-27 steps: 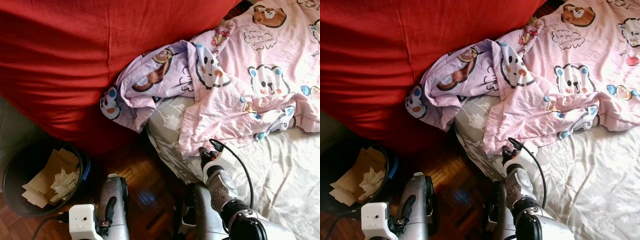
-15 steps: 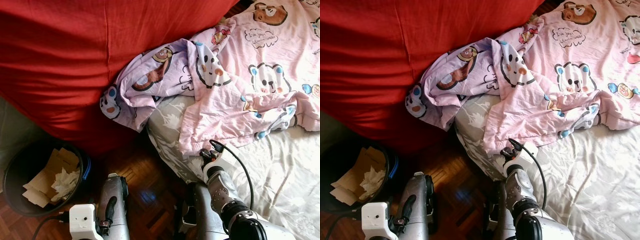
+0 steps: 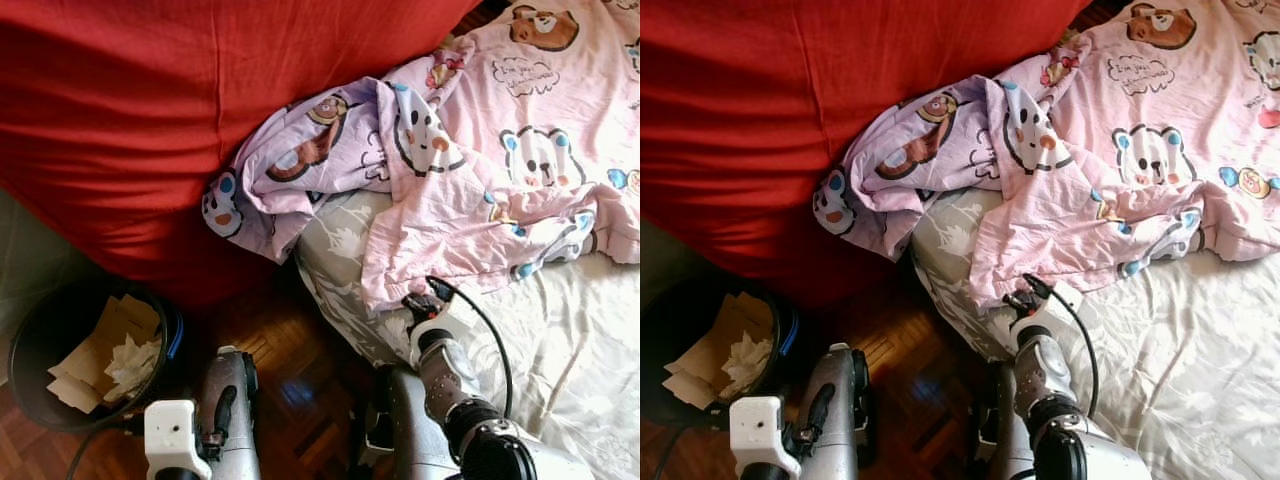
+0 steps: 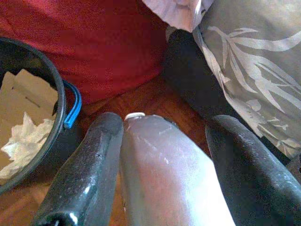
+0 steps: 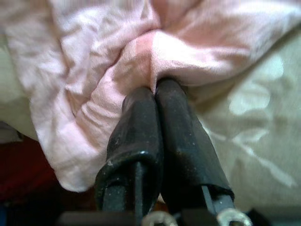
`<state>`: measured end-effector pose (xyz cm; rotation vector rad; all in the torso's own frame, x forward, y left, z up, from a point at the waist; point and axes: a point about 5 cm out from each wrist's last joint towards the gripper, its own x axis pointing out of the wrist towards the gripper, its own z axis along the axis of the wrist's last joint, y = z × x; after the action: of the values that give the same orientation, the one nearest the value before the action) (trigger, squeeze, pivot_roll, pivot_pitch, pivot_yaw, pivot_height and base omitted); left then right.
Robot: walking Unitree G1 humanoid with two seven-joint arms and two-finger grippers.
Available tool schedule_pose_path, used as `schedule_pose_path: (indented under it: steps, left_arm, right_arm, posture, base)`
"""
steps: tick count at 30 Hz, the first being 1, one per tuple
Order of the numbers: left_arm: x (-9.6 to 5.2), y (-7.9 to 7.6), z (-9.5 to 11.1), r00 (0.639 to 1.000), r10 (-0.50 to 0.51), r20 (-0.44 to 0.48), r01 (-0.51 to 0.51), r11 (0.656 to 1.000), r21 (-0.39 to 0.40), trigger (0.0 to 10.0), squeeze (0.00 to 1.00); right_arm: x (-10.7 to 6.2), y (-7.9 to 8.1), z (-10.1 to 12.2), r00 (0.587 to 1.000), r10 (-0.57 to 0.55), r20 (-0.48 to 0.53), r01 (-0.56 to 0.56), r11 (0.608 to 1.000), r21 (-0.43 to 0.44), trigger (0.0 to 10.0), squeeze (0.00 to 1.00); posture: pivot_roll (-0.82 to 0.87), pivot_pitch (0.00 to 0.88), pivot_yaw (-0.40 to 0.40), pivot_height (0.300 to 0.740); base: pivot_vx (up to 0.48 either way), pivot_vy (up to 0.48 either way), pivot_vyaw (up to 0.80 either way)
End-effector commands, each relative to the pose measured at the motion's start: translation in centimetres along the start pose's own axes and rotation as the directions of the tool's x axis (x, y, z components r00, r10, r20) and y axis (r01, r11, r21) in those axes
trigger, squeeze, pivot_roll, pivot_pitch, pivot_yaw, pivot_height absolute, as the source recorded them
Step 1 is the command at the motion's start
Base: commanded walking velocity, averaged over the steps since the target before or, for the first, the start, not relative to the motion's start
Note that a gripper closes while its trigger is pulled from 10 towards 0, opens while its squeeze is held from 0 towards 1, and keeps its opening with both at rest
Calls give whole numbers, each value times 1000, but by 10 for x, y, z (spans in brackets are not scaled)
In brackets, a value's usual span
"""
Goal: Clean up the room
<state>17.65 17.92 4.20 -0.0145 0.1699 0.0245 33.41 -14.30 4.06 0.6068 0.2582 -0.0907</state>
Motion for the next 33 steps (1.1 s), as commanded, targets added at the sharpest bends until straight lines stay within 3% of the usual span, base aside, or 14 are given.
schedule_pose_path:
  steps: [1, 3, 13, 20, 21, 22, 27, 33]
  left_arm:
    - [-9, 3, -26, 992, 16, -127, -14, 1000, 10, 10000, 0]
    - [2, 5, -30, 992, 16, -128, -15, 1000, 14, 10000, 0]
    - [25, 11, -40, 988, 9, -155, -4, 999, 36, 10000, 0]
    - [34, 18, -47, 983, 16, -184, -7, 999, 49, 10000, 0]
    - [36, 19, -49, 981, 20, -192, -11, 999, 50, 10000, 0]
    - [39, 22, -52, 979, 26, -204, -16, 998, 53, 10000, 0]
    - [44, 25, -57, 974, 30, -223, -17, 998, 60, 10000, 0]
    - [46, 30, -63, 965, 43, -257, -27, 998, 65, 10000, 0]
  right_arm:
    - [-7, -15, -4, 1000, -26, 9, 25, 1000, 13, 0, 0]
    - [-12, -22, -7, 1000, -11, 25, 11, 1000, 0, 0, 0]
    - [-38, -53, -28, 999, -38, 19, 39, 998, -56, 0, 0]
    - [-48, -62, -38, 998, -58, 9, 58, 995, -84, 0, 0]
    - [-49, -61, -39, 999, -52, 4, 52, 994, -93, 2314, 0]
    - [-49, -61, -38, 999, -39, 4, 39, 993, -109, 10000, 0]
    - [-44, -59, -25, 998, -29, 62, 37, 992, -125, 10000, 0]
    - [-40, -59, -15, 995, -50, 89, 63, 986, -154, 10000, 0]
  posture:
    - [172, 347, -87, 600]
    - [152, 296, -90, 600]
    - [111, 148, -78, 600]
    - [96, 79, -65, 600]
    - [92, 65, -61, 600]
    - [90, 60, -55, 600]
    - [84, 61, -40, 600]
    - [75, 61, -22, 629]
  base:
    - [0, 0, 0]
    - [0, 0, 0]
    - [0, 0, 0]
    - [0, 0, 0]
    - [0, 0, 0]
    - [0, 0, 0]
    - [0, 0, 0]
    - [0, 0, 0]
